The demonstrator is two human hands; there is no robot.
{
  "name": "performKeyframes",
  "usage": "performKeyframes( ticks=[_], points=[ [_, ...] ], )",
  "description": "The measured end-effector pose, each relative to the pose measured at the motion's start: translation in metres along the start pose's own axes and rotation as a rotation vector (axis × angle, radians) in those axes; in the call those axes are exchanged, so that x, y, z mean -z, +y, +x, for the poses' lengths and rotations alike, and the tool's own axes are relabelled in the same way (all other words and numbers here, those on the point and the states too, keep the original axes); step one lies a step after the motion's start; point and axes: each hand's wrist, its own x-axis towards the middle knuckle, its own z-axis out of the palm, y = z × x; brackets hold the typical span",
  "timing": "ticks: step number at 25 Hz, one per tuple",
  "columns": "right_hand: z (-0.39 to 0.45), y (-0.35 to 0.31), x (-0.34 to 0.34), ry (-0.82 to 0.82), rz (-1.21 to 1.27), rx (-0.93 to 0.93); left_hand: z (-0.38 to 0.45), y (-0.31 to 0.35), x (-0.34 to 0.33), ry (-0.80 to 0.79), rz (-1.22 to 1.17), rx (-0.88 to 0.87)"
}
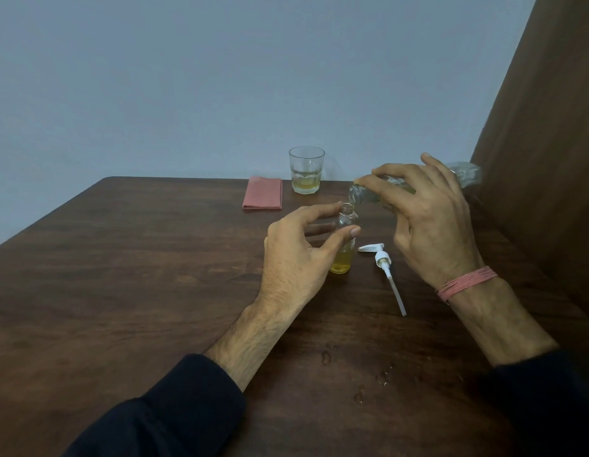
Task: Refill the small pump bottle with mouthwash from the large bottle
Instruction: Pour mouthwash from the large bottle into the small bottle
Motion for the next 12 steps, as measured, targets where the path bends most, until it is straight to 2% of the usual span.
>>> performKeyframes(
  ticks=[12],
  points=[
    [0.0001,-0.0001,0.0006,-0.003,0.000,0.001,0.0001,0.0001,0.0001,0.002,0.004,-0.003]
  ],
)
